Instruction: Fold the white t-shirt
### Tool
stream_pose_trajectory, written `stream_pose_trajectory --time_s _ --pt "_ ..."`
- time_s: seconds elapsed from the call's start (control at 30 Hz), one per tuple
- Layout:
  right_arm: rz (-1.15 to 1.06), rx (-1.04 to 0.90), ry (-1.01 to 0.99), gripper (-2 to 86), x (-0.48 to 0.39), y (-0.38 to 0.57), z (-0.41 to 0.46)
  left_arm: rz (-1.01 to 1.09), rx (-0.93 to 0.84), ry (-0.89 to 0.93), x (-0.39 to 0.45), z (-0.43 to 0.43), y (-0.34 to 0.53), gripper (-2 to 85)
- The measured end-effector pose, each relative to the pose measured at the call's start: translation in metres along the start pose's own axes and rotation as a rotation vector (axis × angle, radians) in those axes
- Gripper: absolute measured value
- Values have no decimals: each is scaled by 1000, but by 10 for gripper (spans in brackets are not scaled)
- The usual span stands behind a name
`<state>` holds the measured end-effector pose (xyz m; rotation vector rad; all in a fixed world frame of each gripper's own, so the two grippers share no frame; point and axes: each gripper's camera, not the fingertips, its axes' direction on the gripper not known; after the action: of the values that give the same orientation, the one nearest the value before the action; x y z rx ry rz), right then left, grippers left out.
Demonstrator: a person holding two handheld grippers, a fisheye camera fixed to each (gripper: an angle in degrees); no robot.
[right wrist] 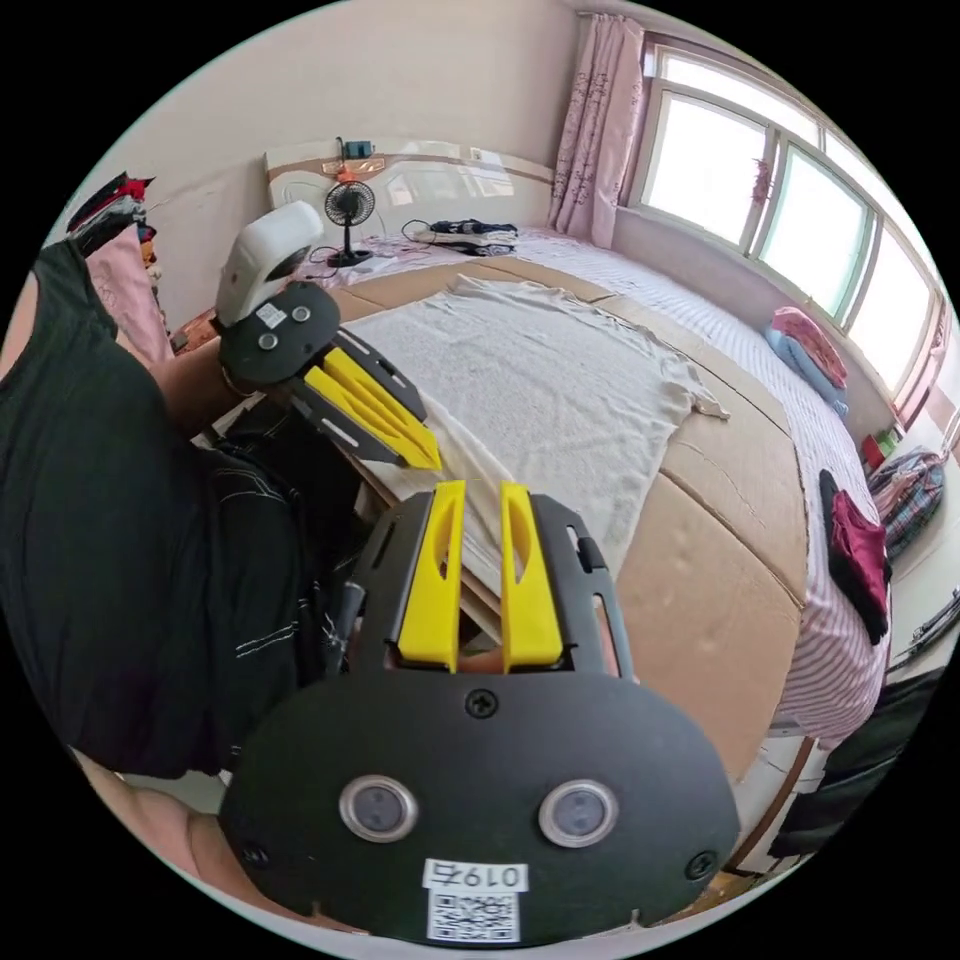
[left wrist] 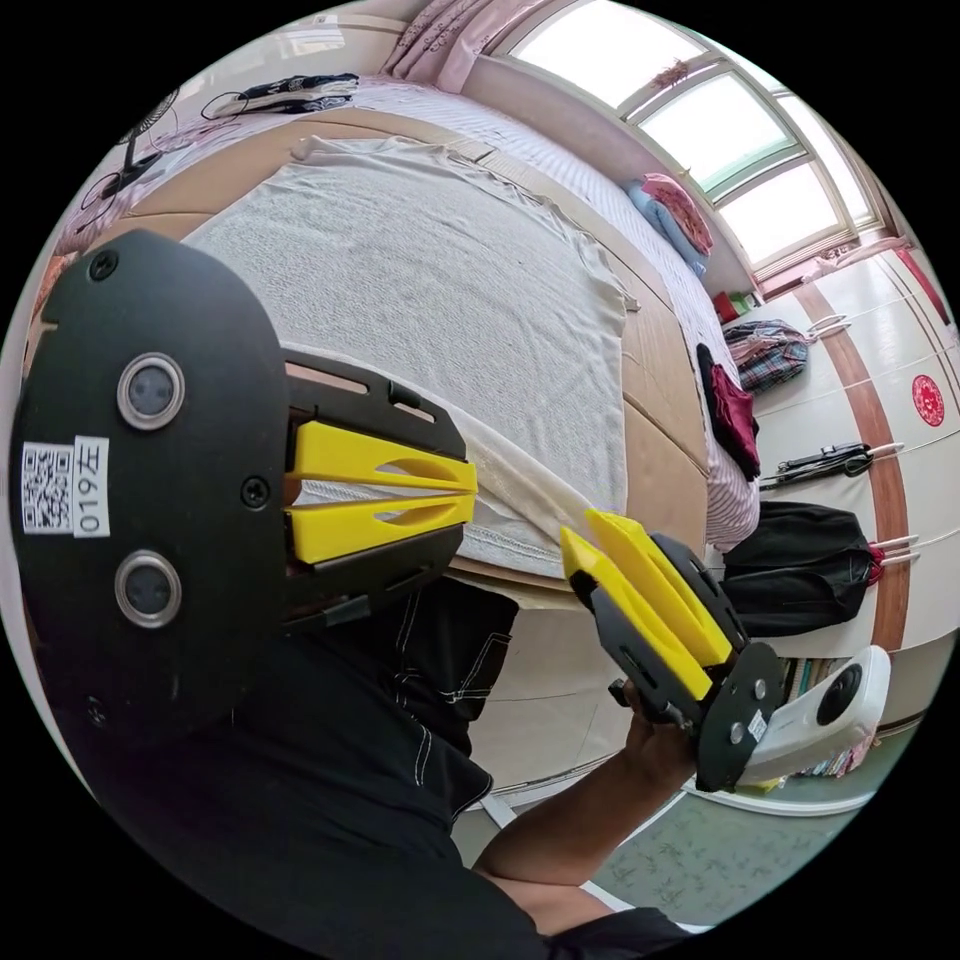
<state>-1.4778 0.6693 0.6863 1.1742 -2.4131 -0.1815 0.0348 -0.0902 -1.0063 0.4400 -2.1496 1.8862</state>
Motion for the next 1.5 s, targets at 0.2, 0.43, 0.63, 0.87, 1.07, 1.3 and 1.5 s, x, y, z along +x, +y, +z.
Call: stream_pose_trajectory --time_s 0.2,0.43,0.63,0.87,1.07,1.3,1.5 --pt "-126 -54 -9 64 -33 1 28 -40 49 40 -11 1 -4 7" --pt "-131 -79 59 -2 -45 8 44 -45 63 58 -16 7 -7 7" --pt "-151 -113 36 -9 -53 14 45 -11 45 75 -14 17 -11 6" --pt "-160 -128 57 -9 -62 23 54 14 31 76 -13 28 -16 8" --pt "-161 -132 96 0 -67 33 63 30 30 77 -14 35 -17 7" --pt "-197 -137 228 36 -81 55 73 -19 71 107 -23 37 -16 7" --pt "-226 -146 249 17 -86 58 82 -30 99 108 -23 39 -17 8"
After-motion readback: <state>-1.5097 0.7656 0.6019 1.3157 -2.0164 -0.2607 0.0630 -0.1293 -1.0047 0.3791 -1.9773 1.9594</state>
